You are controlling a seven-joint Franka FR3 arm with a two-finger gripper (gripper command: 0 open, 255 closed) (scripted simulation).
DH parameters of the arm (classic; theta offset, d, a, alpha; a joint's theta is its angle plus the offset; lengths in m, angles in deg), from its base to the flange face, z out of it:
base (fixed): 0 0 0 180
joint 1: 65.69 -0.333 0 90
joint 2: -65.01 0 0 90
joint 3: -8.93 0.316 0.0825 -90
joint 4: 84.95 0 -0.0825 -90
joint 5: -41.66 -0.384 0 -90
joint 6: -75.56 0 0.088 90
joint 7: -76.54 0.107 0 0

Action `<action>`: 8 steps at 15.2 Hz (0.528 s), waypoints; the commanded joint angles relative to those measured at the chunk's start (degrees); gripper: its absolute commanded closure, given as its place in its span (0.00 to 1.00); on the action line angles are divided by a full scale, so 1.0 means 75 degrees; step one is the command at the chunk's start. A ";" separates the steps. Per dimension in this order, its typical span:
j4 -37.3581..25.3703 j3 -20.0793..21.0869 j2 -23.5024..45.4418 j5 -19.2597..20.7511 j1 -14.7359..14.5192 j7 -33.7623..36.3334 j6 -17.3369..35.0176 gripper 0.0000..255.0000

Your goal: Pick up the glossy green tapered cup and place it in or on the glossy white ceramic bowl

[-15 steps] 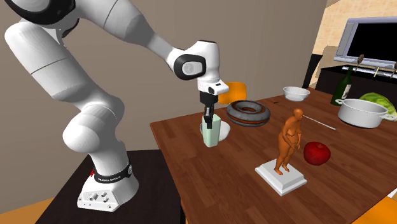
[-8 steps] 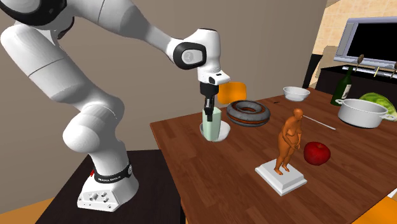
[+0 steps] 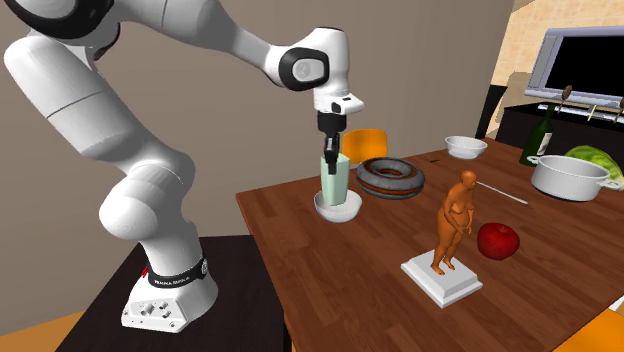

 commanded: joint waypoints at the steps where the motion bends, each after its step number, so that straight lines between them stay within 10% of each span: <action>1: -0.0519 0.0279 0.0321 0.0037 -0.0049 0.0401 -0.0183 1.00; 8: -0.2455 0.1179 0.1705 0.0517 -0.0125 0.1764 -0.0761 1.00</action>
